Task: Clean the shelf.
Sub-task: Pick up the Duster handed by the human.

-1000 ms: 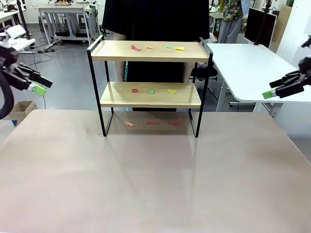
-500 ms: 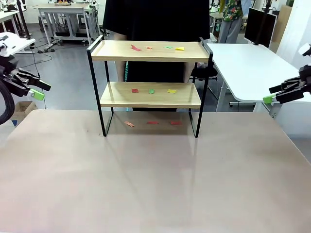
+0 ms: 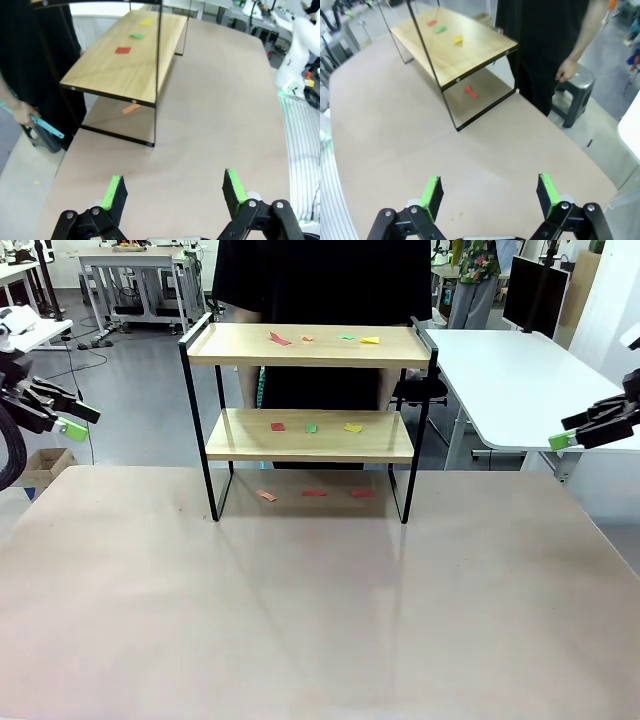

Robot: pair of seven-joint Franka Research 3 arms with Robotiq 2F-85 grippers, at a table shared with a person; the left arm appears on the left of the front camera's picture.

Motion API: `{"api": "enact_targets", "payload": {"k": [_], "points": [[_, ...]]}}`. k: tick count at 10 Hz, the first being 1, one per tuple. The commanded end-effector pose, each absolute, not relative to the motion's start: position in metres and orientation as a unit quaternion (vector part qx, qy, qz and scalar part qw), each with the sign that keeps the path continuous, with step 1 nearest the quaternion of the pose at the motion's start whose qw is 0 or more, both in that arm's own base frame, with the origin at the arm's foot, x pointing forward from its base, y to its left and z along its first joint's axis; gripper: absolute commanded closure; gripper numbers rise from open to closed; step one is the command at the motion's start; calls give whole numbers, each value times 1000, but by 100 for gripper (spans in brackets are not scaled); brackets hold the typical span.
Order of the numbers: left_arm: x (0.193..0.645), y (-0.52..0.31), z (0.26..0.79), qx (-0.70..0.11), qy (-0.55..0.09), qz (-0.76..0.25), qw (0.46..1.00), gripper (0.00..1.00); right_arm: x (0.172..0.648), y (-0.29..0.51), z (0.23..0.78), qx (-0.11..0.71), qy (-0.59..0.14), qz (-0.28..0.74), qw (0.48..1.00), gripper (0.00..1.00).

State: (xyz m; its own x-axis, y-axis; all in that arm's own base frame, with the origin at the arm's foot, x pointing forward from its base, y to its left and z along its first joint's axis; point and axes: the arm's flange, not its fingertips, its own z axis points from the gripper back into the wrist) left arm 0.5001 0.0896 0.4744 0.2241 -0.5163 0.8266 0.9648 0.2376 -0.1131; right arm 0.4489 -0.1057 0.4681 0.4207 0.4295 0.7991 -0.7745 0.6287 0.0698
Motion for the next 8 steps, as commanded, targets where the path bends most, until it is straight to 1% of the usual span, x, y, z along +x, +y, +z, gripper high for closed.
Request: {"api": "enact_targets", "payload": {"k": [1, 4, 5, 6, 7, 8], "points": [[532, 124, 470, -377, -385, -520, 663, 0, 478, -150, 463, 253, -439, 387, 771, 0], [557, 158, 454, -409, -436, -540, 593, 0, 499, -188, 453, 271, -479, 395, 736, 0], [561, 165, 450, -425, -449, -544, 568, 0, 505, -196, 449, 269, -486, 392, 733, 0], [567, 171, 446, -422, -465, -553, 548, 0, 511, -204, 444, 265, -497, 390, 728, 0], [573, 174, 440, -422, -476, -558, 533, 0, 516, -212, 438, 267, -511, 387, 719, 0], [579, 174, 434, -421, -475, -563, 530, 0, 520, -219, 432, 270, -523, 385, 711, 0]]}}
